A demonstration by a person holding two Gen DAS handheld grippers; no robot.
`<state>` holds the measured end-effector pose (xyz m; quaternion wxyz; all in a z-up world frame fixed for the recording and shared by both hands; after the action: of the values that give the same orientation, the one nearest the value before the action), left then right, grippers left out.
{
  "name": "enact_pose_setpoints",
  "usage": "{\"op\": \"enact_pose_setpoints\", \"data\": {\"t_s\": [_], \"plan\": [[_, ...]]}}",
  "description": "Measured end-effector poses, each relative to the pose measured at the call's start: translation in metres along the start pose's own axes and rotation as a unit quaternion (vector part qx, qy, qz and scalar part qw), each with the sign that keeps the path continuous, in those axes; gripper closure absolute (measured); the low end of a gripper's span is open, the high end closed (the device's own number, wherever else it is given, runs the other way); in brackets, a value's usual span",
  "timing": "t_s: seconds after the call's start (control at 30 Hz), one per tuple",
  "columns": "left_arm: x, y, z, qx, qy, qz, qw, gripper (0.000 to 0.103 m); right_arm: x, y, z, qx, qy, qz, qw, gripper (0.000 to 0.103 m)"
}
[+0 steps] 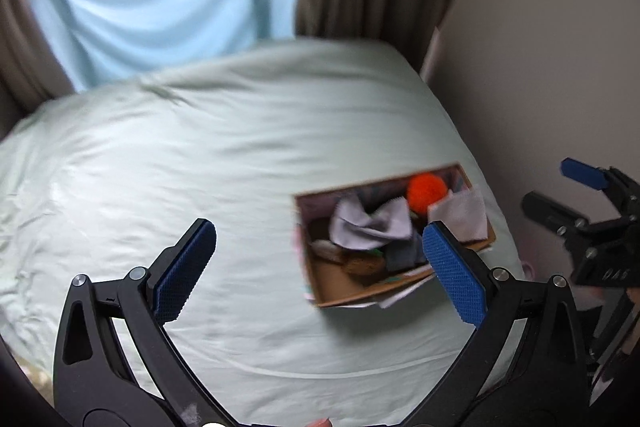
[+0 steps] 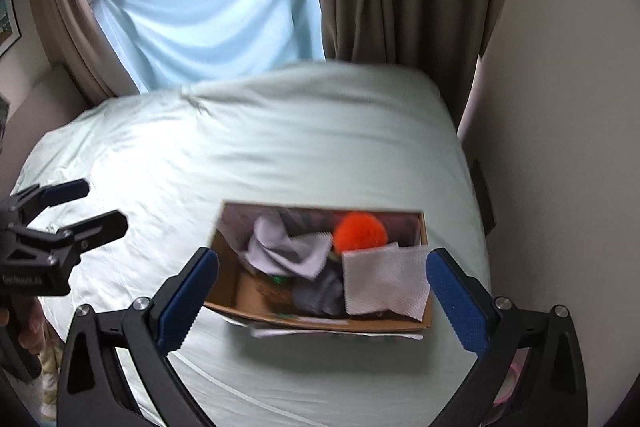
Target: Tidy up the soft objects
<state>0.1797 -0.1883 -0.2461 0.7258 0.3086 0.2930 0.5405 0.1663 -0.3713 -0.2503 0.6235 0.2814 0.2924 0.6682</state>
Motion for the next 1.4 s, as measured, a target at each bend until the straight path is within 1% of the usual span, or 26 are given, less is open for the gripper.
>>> {"op": "enact_pose_setpoints", "data": {"t_s": [0.03,0.13,0.3,0.43,0.57,0.67,0.8,1.07,1.4], "plan": [[0.012,0.019,0.005,-0.016,0.006,0.006,0.9998,0.000,0.009,0.011,0.008,-0.011,-0.001,0.000,1.000,0.000],[0.040,0.061,0.017,-0.051,0.022,0.022,0.9982,0.000,0.037,0.043,0.031,-0.037,-0.002,-0.007,0.999,0.000],[0.087,0.125,0.033,-0.107,0.042,0.050,0.9921,0.000,0.086,0.090,0.061,-0.077,-0.001,-0.015,0.997,0.000],[0.112,0.166,0.041,-0.148,0.045,0.068,0.9856,0.000,0.118,0.116,0.074,-0.100,0.005,-0.008,0.995,0.000],[0.125,0.192,0.041,-0.175,0.041,0.080,0.9805,0.000,0.142,0.136,0.081,-0.122,0.003,-0.010,0.992,0.000],[0.132,0.204,0.037,-0.185,0.044,0.080,0.9785,0.000,0.151,0.145,0.081,-0.133,0.004,-0.017,0.991,0.000],[0.136,0.207,0.032,-0.189,0.051,0.072,0.9780,0.000,0.159,0.151,0.080,-0.141,0.007,-0.026,0.990,0.000],[0.133,0.211,0.027,-0.193,0.046,0.065,0.9780,0.000,0.157,0.154,0.078,-0.147,0.003,-0.040,0.988,0.000],[0.129,0.216,0.024,-0.198,0.042,0.068,0.9769,0.000,0.156,0.159,0.078,-0.150,-0.001,-0.050,0.987,0.000]]}}
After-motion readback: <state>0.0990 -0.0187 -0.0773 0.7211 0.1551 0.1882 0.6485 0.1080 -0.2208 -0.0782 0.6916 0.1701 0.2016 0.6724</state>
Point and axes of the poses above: each gripper's, at about its wrist camera, not at the fingertips, and y roughly against the way its jaws point, x to its left, z to its top, the point moved 10 cm from there along -y, roughly the way its jaws point, and after that the axes turned 1 degree about y, right-handed, at the moved point
